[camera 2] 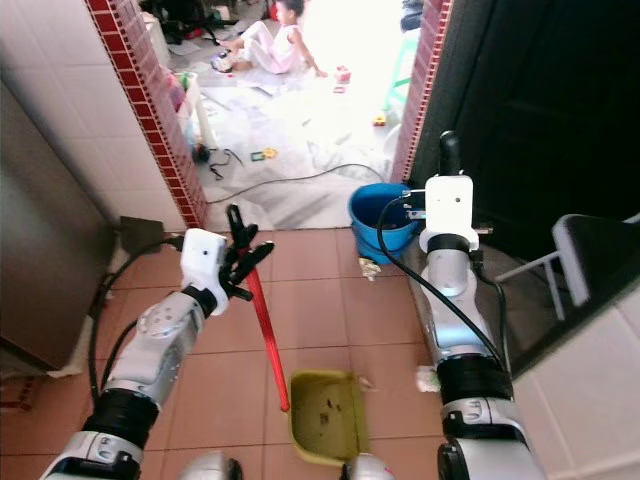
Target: Sweep floor
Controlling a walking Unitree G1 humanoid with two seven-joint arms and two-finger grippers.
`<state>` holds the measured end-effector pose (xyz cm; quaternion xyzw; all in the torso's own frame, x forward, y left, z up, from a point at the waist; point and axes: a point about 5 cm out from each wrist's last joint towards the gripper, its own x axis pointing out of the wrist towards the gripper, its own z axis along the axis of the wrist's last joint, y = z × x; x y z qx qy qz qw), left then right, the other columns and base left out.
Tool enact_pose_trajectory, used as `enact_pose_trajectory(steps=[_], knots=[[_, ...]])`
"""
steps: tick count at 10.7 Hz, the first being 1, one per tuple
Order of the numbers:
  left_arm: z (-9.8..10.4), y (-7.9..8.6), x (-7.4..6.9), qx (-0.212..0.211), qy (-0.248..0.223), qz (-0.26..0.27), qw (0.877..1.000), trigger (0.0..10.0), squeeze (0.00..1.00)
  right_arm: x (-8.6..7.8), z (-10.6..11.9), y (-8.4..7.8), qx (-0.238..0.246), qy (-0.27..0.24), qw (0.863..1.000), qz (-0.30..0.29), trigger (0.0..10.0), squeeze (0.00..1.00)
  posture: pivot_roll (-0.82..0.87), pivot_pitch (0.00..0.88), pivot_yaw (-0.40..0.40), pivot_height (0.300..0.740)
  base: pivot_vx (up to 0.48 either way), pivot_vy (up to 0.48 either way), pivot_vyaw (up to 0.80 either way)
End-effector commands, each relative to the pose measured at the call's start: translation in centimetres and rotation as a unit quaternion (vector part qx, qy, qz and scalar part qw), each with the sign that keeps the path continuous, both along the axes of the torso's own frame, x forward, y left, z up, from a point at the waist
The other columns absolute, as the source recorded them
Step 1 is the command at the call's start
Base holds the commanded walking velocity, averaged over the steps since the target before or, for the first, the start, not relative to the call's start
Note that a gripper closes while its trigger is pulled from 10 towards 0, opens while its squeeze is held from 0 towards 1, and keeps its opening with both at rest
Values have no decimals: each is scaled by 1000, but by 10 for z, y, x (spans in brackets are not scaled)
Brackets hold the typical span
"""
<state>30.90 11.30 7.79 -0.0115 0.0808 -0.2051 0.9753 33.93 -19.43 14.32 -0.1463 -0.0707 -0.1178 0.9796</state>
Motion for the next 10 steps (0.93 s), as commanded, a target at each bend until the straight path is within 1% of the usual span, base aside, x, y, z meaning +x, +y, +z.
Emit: enact_pose_trajectory(steps=[1, 2, 3, 4, 6, 7, 8, 10], knots=[[14, 12, 7, 15, -39, 19, 999, 10000, 0, 4, 8, 5, 3, -13, 1000, 9, 10000, 0, -45, 0, 28, 740, 0, 0, 0], [15, 16, 9, 25, -48, 26, 998, 10000, 0, 5, 6, 5, 19, -6, 1000, 7, 10000, 0, -42, 0, 26, 740, 0, 0, 0], [15, 16, 9, 29, -48, 27, 998, 10000, 0, 5, 5, 5, 26, -3, 1000, 7, 10000, 0, -42, 0, 26, 740, 0, 0, 0], [14, 18, 9, 38, -49, 33, 998, 10000, 0, 7, 3, 9, 44, 5, 999, 10, 10000, 0, -41, 0, 26, 740, 0, 0, 0], [12, 22, 12, 62, -50, 62, 995, 10000, 0, 9, 0, 14, 79, 17, 997, 19, 10000, 0, -41, 0, 26, 740, 0, 0, 0], [11, 22, 14, 69, -56, 75, 993, 10000, 0, 10, -3, 17, 112, 32, 993, 25, 10000, 0, -43, 0, 26, 740, 0, 0, 0], [11, 20, 15, 69, -59, 78, 993, 10000, 0, 12, -1, 21, 141, 34, 989, 38, 10000, 0, -48, 0, 28, 740, 0, 0, 0], [10, 17, 15, 72, -61, 77, 993, 10000, 0, 16, 17, 34, 168, 18, 981, 94, 10000, 0, -56, 0, 30, 740, 0, 0, 0]])
